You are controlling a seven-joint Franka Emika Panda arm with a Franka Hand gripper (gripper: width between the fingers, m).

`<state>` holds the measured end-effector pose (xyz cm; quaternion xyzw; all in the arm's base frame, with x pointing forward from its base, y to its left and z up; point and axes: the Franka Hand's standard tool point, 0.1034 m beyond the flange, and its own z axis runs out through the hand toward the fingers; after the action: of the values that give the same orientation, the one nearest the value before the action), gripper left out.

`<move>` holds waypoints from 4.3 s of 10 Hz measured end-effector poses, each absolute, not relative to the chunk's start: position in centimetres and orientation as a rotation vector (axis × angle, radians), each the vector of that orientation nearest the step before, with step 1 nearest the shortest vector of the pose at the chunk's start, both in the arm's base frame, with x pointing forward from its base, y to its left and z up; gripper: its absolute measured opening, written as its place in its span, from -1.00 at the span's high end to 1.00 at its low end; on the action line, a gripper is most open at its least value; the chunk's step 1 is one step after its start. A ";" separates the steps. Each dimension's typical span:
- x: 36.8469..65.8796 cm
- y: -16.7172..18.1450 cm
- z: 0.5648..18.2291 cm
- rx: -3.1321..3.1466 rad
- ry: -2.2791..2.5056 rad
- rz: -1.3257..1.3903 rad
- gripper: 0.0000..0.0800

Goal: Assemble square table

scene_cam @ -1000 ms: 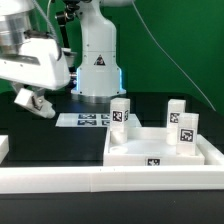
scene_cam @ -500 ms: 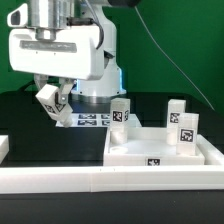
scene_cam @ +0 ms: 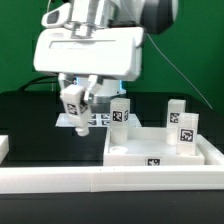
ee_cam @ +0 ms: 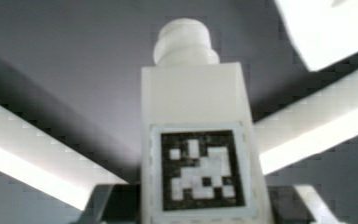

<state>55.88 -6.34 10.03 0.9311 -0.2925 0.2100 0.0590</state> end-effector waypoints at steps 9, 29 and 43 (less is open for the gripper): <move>56.8 -4.6 10.5 2.852 -0.509 0.671 0.27; 58.6 -3.7 12.9 2.927 -0.138 0.811 0.27; 58.9 -3.1 11.3 2.996 -0.174 0.801 0.27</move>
Offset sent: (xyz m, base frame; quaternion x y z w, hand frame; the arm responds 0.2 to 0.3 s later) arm 0.0000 0.0000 0.0000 0.0000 0.0000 0.0000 1.0000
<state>58.89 -3.05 11.35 0.9644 -0.0559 0.2578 0.0178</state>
